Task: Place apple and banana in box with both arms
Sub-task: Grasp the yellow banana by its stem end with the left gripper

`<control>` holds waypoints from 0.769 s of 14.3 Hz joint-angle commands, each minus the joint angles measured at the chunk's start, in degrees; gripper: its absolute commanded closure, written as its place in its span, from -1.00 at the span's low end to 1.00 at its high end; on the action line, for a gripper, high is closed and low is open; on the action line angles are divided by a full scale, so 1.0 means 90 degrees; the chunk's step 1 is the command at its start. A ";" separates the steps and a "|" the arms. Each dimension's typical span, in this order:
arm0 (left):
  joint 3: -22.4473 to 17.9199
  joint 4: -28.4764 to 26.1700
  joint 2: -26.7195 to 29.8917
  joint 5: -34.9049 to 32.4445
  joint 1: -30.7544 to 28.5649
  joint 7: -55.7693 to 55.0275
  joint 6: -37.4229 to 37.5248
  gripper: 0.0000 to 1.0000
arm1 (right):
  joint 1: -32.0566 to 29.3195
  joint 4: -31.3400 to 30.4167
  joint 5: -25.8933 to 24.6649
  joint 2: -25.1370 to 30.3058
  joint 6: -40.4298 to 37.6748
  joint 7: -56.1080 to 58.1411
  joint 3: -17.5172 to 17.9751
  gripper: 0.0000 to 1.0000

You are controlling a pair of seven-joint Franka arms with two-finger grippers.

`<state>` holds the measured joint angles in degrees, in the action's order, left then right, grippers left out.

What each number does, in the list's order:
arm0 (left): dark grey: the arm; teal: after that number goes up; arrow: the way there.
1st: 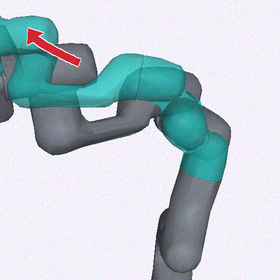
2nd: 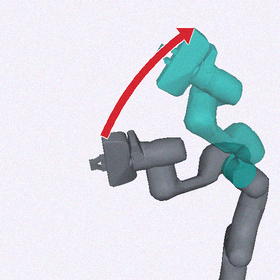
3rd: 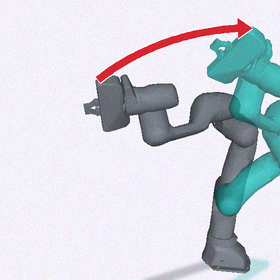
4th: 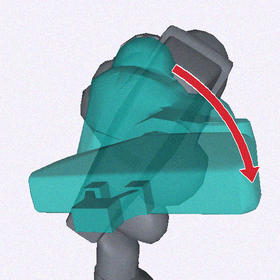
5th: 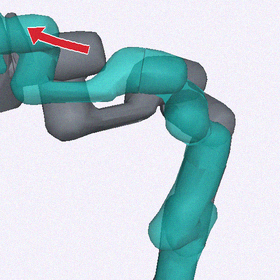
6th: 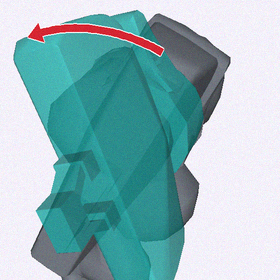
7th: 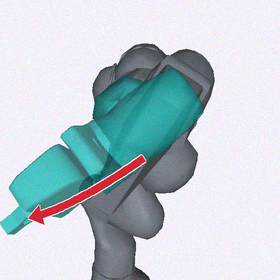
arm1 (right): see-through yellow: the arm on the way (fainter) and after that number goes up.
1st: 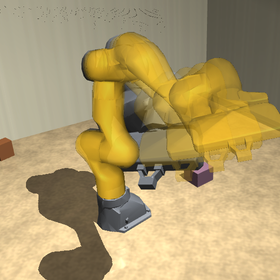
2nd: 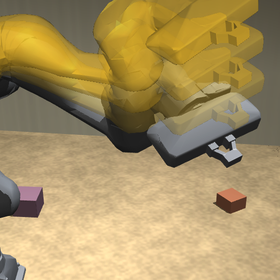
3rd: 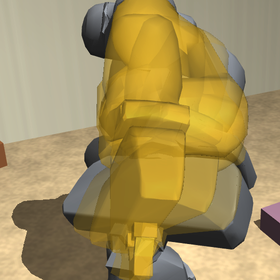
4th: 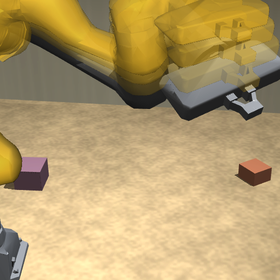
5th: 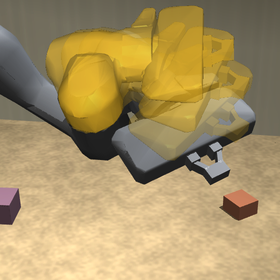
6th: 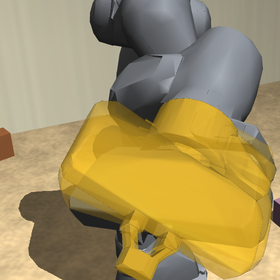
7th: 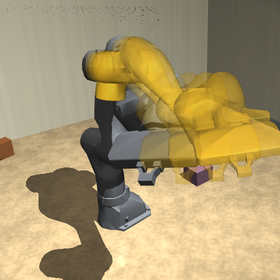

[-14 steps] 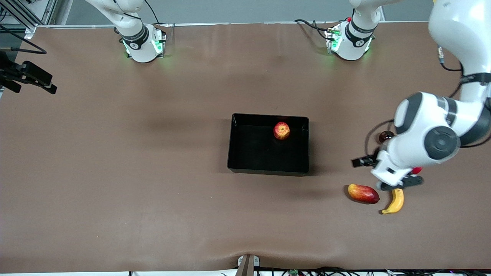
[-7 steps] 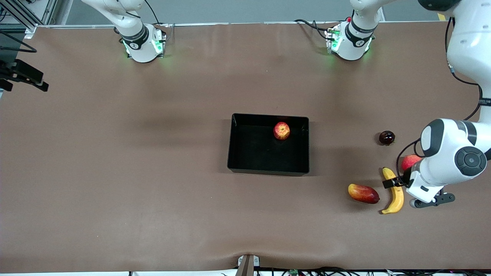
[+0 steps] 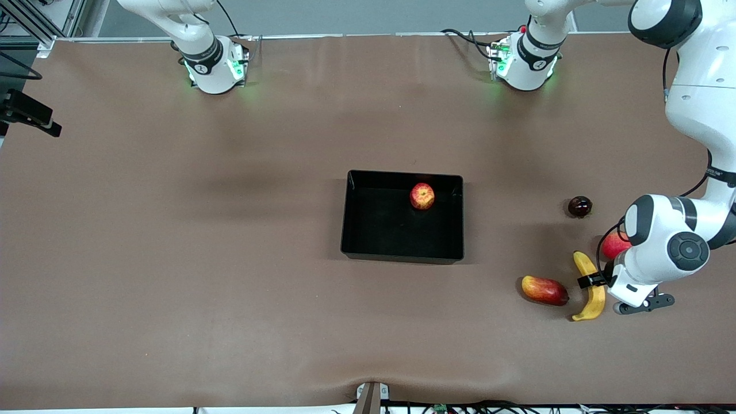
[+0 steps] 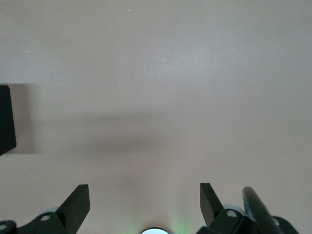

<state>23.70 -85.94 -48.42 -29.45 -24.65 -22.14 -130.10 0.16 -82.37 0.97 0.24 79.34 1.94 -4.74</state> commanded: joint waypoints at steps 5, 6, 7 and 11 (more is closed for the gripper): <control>0.0052 0.0037 0.0135 -0.0155 -0.0054 0.0019 -0.0008 1.00 | 0.0275 -0.0086 0.0078 0.0139 0.0042 0.0049 -0.0099 -1.00; 0.0091 0.0027 0.0252 -0.0097 -0.0045 0.0009 0.0079 1.00 | 0.0265 -0.0095 0.0078 0.0129 0.0042 0.0049 -0.0099 -1.00; 0.0130 -0.0012 0.0407 -0.0067 -0.0044 0.0009 0.0225 1.00 | 0.0246 -0.0095 0.0078 0.0129 0.0003 0.0049 -0.0099 -1.00; 0.0676 -0.0071 0.1266 0.0205 -0.0045 -0.0069 0.1172 1.00 | 0.0197 -0.0096 0.0078 0.0120 0.0012 0.0049 -0.0118 -1.00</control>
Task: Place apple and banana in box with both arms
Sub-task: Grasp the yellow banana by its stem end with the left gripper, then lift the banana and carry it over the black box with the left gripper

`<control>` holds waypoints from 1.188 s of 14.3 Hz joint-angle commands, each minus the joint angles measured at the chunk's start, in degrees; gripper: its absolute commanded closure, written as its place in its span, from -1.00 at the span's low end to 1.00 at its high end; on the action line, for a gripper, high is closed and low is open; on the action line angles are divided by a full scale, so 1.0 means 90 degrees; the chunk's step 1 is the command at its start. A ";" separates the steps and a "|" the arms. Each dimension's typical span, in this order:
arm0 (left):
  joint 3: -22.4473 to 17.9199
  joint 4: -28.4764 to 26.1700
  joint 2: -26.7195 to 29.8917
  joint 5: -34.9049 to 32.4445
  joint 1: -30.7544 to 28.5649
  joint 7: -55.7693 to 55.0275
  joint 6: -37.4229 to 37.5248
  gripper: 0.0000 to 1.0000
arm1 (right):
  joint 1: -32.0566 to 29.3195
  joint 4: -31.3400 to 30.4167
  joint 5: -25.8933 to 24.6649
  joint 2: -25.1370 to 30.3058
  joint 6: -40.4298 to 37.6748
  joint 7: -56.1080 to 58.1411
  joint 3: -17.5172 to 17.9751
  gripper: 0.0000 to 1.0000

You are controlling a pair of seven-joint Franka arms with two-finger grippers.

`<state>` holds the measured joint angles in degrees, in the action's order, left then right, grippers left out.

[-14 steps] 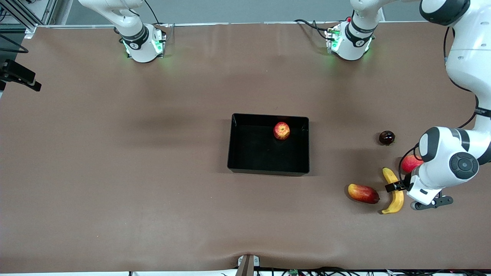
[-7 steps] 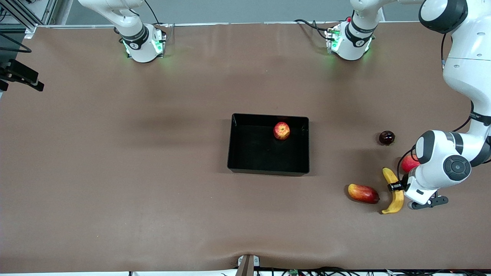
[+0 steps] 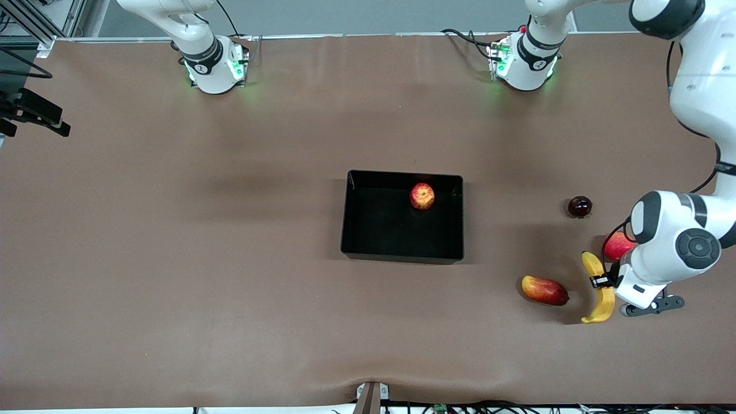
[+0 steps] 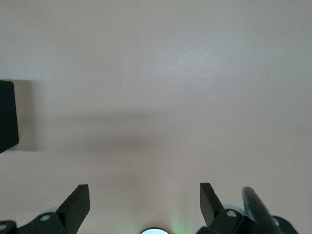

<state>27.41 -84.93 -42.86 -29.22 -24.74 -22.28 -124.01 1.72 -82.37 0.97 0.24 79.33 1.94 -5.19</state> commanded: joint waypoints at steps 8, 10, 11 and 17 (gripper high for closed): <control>0.2091 -0.0172 0.1090 0.0571 0.0627 -0.2042 0.1406 1.00 | 0.0023 -0.0095 0.0078 0.0119 -0.0006 0.0049 -0.0067 -1.00; 0.2082 -0.0133 0.1022 0.0522 0.1330 -0.2794 0.1397 1.00 | 0.0023 -0.0095 0.0078 0.0119 0.0004 0.0039 -0.0068 -1.00; 0.2082 -0.0114 0.0944 0.0493 0.1671 -0.3146 0.1397 1.00 | 0.0033 -0.0095 0.0078 0.0119 -0.0006 0.0039 -0.0068 -1.00; 0.1945 -0.0026 0.0554 0.0502 0.3118 -0.4466 0.1290 1.00 | 0.0014 -0.0105 0.0078 0.0119 -0.0016 0.0049 -0.0068 -1.00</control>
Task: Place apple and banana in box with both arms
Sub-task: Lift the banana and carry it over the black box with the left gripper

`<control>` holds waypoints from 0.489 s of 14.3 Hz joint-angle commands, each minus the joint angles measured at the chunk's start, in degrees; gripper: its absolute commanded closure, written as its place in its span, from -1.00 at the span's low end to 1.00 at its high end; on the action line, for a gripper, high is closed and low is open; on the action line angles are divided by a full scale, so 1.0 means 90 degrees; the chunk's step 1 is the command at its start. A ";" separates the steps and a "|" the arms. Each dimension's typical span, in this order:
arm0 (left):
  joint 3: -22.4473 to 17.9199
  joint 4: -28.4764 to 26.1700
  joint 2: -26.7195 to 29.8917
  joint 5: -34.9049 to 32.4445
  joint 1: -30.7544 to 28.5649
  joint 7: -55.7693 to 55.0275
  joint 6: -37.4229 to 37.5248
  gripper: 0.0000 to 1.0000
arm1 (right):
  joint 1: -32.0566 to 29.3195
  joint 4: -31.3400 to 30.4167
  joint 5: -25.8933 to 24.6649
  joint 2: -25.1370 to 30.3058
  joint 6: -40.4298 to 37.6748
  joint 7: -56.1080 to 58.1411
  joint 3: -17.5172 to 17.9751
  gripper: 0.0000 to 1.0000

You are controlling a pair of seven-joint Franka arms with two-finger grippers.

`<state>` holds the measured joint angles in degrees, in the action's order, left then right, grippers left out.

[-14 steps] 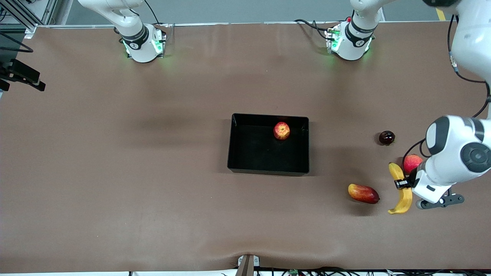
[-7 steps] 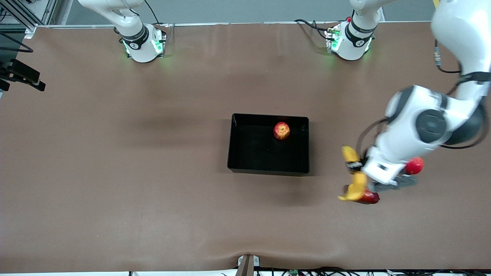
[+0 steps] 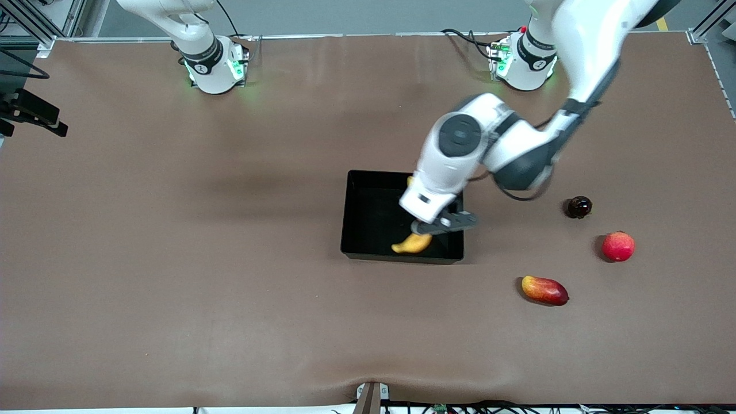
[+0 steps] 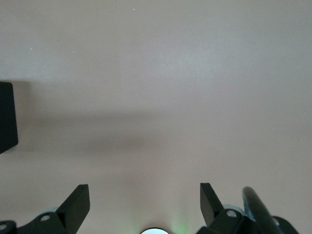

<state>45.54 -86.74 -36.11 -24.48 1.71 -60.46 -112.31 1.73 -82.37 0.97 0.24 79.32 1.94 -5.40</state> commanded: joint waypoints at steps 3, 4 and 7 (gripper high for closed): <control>-0.0867 0.0486 -0.0576 -0.0024 0.1281 -0.0975 -0.0586 1.00 | 0.0023 -0.0105 0.0078 0.0119 -0.0015 0.0048 -0.0045 -1.00; -0.1247 0.0545 -0.0684 -0.0024 0.1730 -0.1209 -0.0733 1.00 | 0.0023 -0.0105 0.0078 0.0119 -0.0015 0.0048 -0.0045 -1.00; -0.2196 0.0565 -0.0889 -0.0024 0.2728 -0.1182 -0.0783 1.00 | 0.0023 -0.0105 0.0078 0.0119 -0.0015 0.0048 -0.0045 -1.00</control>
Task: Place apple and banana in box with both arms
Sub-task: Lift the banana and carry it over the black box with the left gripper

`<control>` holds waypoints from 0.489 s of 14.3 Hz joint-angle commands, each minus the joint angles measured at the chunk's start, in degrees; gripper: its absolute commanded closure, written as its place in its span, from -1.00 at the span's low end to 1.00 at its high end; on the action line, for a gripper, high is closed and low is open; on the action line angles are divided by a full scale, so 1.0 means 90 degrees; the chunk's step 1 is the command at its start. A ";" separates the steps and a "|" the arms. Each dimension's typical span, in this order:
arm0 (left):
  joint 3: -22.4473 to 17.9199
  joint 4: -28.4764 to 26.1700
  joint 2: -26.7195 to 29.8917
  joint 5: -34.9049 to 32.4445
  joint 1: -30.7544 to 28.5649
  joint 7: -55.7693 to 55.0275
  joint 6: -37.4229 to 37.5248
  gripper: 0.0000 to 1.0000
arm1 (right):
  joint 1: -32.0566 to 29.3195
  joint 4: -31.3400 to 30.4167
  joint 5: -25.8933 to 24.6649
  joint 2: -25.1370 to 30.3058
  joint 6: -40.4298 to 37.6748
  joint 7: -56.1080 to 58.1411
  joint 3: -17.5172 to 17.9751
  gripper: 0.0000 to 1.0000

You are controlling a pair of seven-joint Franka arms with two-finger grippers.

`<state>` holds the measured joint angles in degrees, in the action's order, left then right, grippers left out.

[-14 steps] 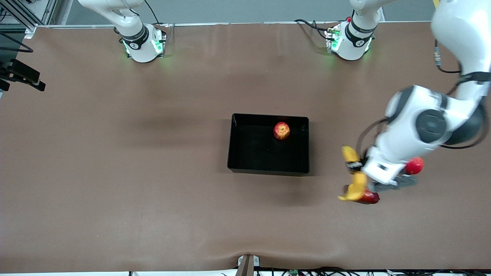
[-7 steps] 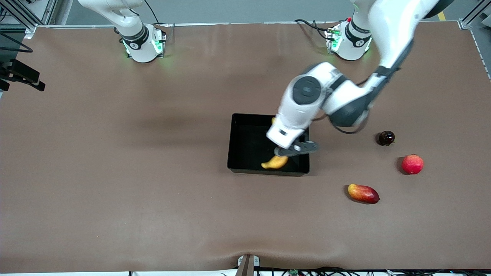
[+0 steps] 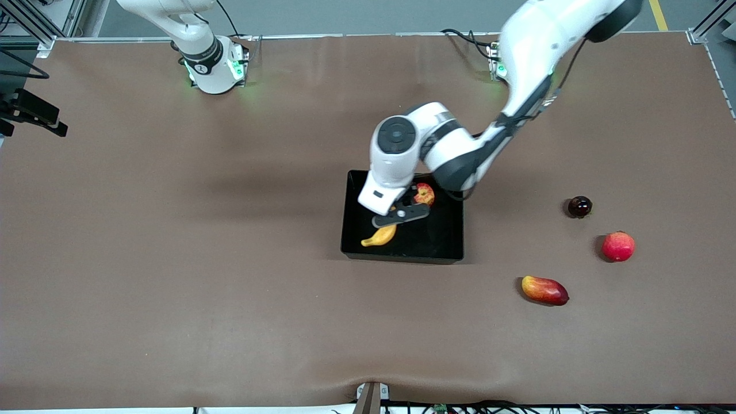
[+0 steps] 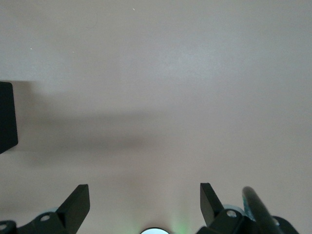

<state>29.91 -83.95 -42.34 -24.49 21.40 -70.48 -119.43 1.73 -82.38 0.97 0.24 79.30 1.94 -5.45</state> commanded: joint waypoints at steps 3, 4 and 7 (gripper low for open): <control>-0.0648 0.0246 -0.0383 -0.0024 0.0640 0.0213 0.0008 1.00 | 0.0023 -0.0104 0.0078 0.0119 -0.0012 0.0048 -0.0039 -1.00; -0.0648 0.0256 -0.0480 -0.0024 0.0640 0.0243 -0.0040 1.00 | 0.0023 -0.0104 0.0078 0.0119 -0.0003 0.0048 -0.0039 -1.00; -0.0658 0.0246 -0.0716 -0.0023 0.0621 0.0447 -0.0450 1.00 | 0.0033 -0.0104 0.0078 0.0119 -0.0012 0.0039 -0.0039 -1.00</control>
<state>24.10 -83.26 -47.12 -24.49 26.78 -67.76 -122.22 1.73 -82.39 0.97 0.24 79.30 1.94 -5.45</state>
